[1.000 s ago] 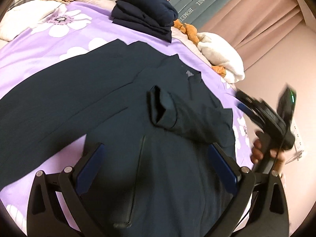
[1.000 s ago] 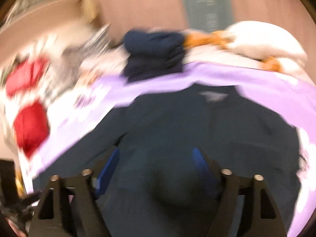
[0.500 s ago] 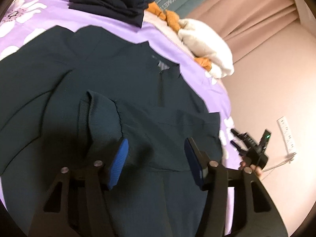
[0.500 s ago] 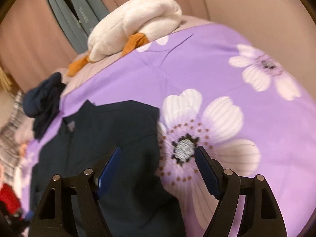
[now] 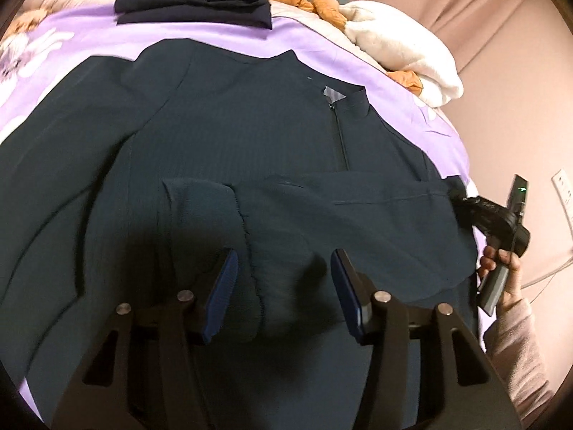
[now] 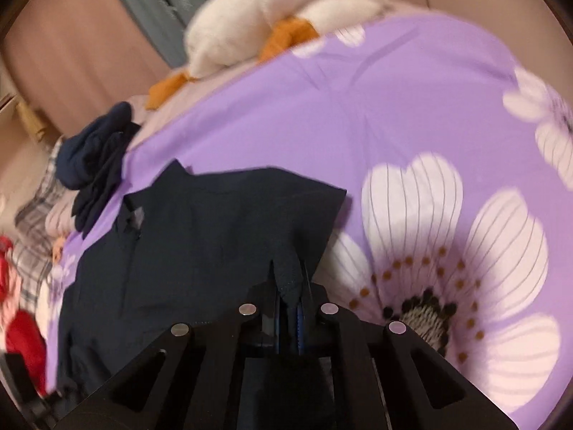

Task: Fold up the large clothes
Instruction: 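Carry the held sleeve across the jacket body and release it with the right gripper, then move the left gripper to the other sleeve cuff of the jacket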

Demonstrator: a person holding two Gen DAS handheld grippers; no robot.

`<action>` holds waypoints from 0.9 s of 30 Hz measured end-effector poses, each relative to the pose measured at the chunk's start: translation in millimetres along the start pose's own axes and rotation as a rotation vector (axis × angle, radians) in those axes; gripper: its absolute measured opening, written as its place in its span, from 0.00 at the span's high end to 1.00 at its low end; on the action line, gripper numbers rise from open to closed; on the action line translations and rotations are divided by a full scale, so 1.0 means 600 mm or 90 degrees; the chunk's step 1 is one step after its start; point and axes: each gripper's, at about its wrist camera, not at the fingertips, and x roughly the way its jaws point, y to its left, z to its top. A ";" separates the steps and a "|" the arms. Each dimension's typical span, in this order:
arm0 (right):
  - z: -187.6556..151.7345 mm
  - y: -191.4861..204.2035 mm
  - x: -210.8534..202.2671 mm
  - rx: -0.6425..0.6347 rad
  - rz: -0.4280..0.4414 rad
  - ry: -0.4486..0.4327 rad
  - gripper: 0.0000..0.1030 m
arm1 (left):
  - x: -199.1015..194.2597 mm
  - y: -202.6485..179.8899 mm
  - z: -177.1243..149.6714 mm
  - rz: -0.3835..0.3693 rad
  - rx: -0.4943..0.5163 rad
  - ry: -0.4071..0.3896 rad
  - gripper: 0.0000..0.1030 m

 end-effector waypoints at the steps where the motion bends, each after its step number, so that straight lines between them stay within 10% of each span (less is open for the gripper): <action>1: 0.002 -0.027 0.001 0.049 0.017 -0.002 0.94 | 0.007 0.000 0.003 0.002 0.002 0.002 0.48; 4: -0.010 -0.097 0.015 0.181 0.032 -0.010 0.95 | 0.034 0.003 0.016 0.010 -0.008 0.007 0.48; 10: -0.014 -0.090 0.019 0.195 0.000 -0.008 0.88 | 0.041 0.012 0.026 0.030 0.011 0.012 0.48; 14: -0.003 -0.017 -0.053 0.048 -0.013 -0.050 0.79 | 0.037 0.024 0.026 0.077 0.038 0.029 0.38; 20: -0.095 0.081 -0.067 -0.227 -0.063 0.050 0.80 | 0.046 0.012 0.018 0.115 0.098 0.033 0.36; 27: -0.154 0.035 -0.050 -0.259 -0.186 0.079 0.91 | 0.044 0.016 0.016 0.153 0.122 0.035 0.23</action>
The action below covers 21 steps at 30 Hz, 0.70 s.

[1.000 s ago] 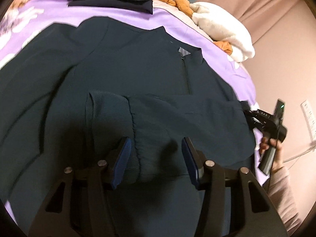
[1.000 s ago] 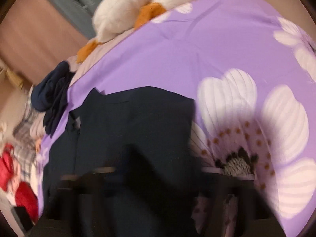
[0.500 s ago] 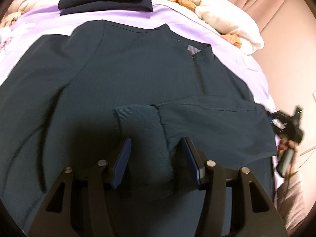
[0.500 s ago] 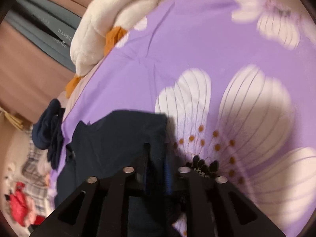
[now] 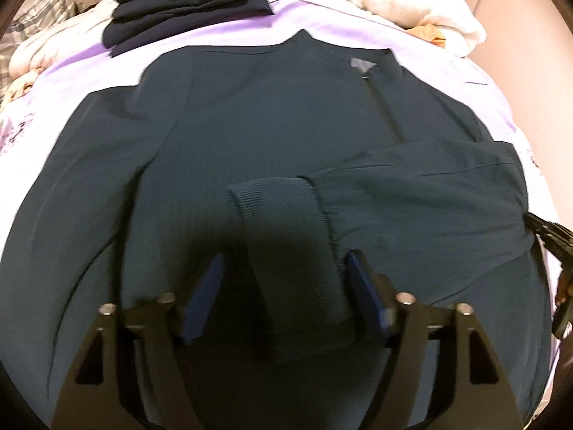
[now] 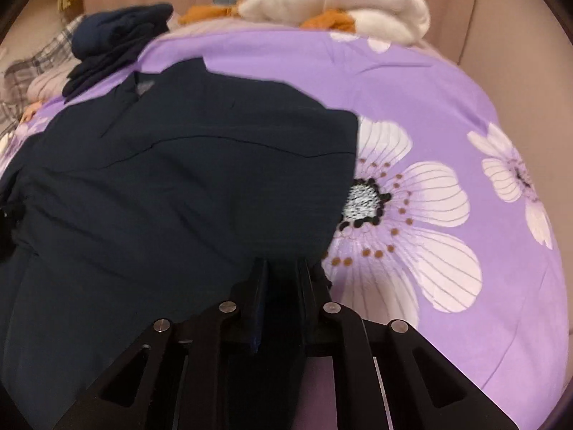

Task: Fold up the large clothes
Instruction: 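Move the left gripper to the other sleeve cuff of the jacket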

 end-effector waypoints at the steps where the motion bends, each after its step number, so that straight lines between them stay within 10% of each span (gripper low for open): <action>1: 0.000 -0.004 -0.005 0.018 -0.010 0.004 0.91 | -0.009 0.011 -0.002 0.005 -0.016 0.001 0.23; 5: -0.014 -0.006 -0.060 0.083 0.019 -0.016 0.85 | -0.079 0.056 -0.034 -0.013 -0.073 -0.021 0.25; 9: -0.061 0.021 -0.137 0.096 0.087 -0.063 0.44 | -0.170 0.112 -0.105 -0.055 -0.135 -0.060 0.23; 21: -0.187 0.179 -0.231 0.113 0.263 -0.058 0.36 | -0.379 0.292 -0.424 -0.135 -0.475 -0.141 0.19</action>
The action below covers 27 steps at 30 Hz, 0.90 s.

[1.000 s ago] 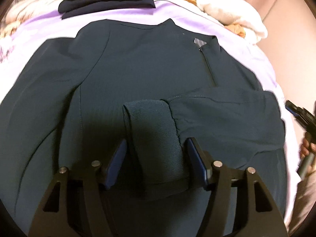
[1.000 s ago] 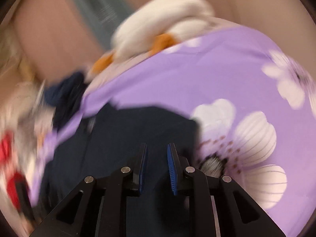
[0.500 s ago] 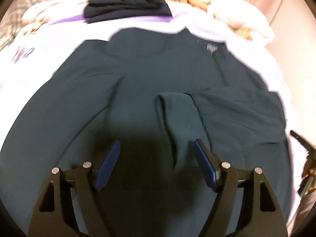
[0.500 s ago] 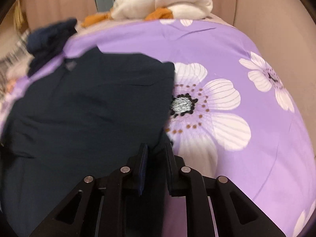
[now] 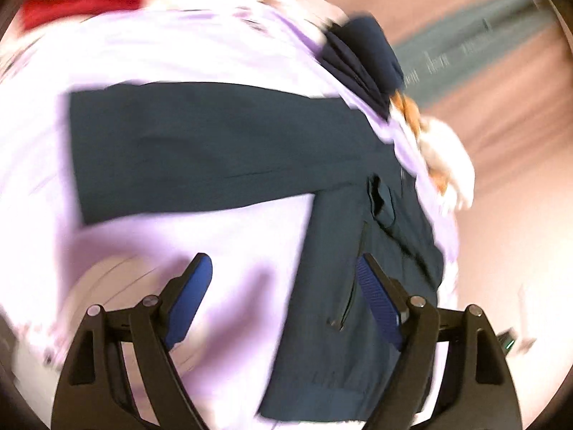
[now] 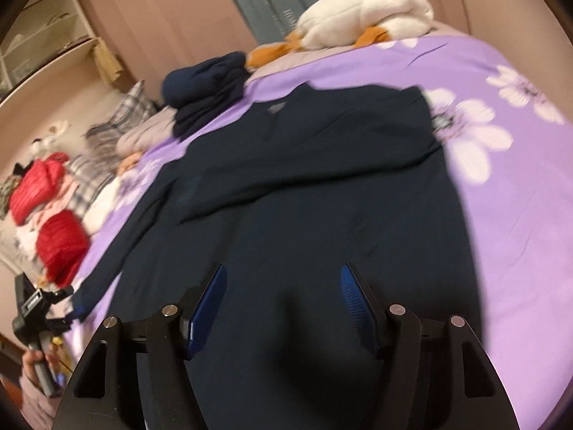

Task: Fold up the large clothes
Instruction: 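Move the left gripper to the other sleeve cuff of the jacket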

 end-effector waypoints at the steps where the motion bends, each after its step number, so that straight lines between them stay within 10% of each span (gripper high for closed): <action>1: -0.012 0.015 0.003 0.002 0.012 0.003 0.36 | -0.018 0.022 -0.006 -0.002 -0.026 -0.010 0.19; 11: -0.029 0.087 0.008 -0.023 0.073 0.034 0.36 | -0.067 0.138 -0.016 -0.081 -0.205 -0.034 0.19; 27: -0.050 0.107 -0.003 -0.030 0.050 0.046 0.36 | -0.026 0.181 0.075 -0.141 -0.289 -0.088 0.19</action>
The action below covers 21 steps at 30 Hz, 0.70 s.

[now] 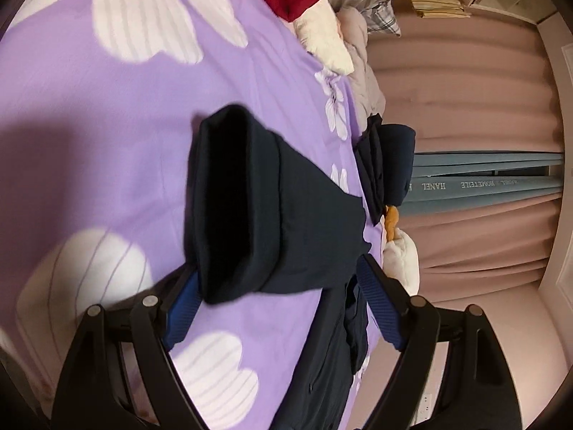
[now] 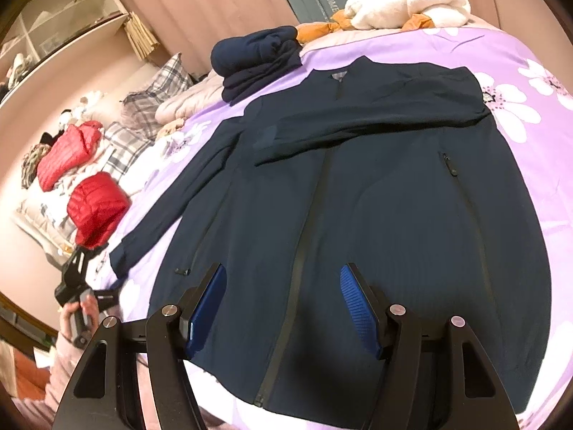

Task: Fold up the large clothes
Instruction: 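Move the left gripper to the other sleeve cuff of the jacket, then grasp the sleeve cuff with the left gripper and lay it across the jacket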

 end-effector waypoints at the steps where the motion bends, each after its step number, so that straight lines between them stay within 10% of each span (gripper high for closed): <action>1: 0.001 0.001 0.004 0.000 0.000 0.004 0.36 | 0.003 -0.002 0.005 0.006 0.003 0.000 0.19; 14: 0.000 0.032 0.042 -0.020 0.007 0.042 0.36 | 0.048 -0.029 0.029 0.089 0.080 0.009 0.24; 16: 0.000 0.036 0.044 -0.024 0.008 0.043 0.36 | 0.052 -0.031 0.028 0.121 0.096 0.013 0.36; 18: 0.000 0.038 0.045 -0.027 0.009 0.044 0.36 | 0.053 -0.027 0.030 0.138 0.100 0.017 0.71; 21: -0.004 0.040 0.047 -0.030 0.010 0.050 0.36 | 0.057 -0.006 0.035 0.141 0.075 0.035 0.82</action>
